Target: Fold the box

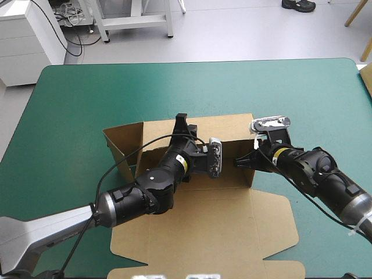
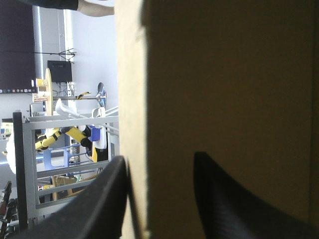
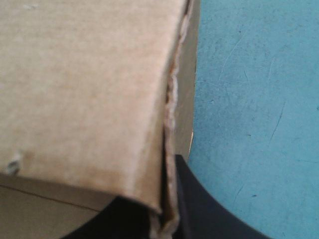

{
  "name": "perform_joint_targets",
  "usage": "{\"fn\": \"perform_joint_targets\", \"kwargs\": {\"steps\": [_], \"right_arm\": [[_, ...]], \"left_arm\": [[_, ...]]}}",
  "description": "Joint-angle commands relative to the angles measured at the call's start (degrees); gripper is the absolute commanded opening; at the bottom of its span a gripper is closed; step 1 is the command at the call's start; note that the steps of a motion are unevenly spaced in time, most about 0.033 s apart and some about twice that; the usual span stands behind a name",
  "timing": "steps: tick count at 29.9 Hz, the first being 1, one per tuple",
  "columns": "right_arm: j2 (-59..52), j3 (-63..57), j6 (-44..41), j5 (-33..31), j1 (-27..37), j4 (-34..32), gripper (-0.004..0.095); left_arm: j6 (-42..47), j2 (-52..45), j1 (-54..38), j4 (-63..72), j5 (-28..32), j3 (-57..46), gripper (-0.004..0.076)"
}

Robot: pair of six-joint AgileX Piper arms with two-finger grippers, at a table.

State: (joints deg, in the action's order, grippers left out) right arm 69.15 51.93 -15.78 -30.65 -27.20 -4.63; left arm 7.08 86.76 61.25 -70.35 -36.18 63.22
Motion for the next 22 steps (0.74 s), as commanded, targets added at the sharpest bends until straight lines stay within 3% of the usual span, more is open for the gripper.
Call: {"fn": "perform_joint_targets", "kwargs": {"steps": [1, 7, 14, 22], "right_arm": [[0.9, 1.8, -1.8, 6.7, -0.3, -0.8, -0.0016], [4.9, 2.0, -3.2, 9.6, -0.3, -2.2, -0.0016], [6.6, 4.3, -3.1, 8.3, -0.3, -2.4, -0.0016], [6.6, 15.2, -1.1, -5.6, -0.3, -3.0, -0.0016]], "left_arm": [[0.8, -3.3, 2.4, -1.3, -1.2, 1.3, 0.0405], [0.8, -8.1, 8.1, -1.2, -6.8, 1.3, 0.0405], [0.8, -12.5, 14.4, 2.0, -9.9, 1.3, 0.0405], [0.3, -13.7, 12.8, 3.6, -10.5, 3.1, 0.0405]]}}
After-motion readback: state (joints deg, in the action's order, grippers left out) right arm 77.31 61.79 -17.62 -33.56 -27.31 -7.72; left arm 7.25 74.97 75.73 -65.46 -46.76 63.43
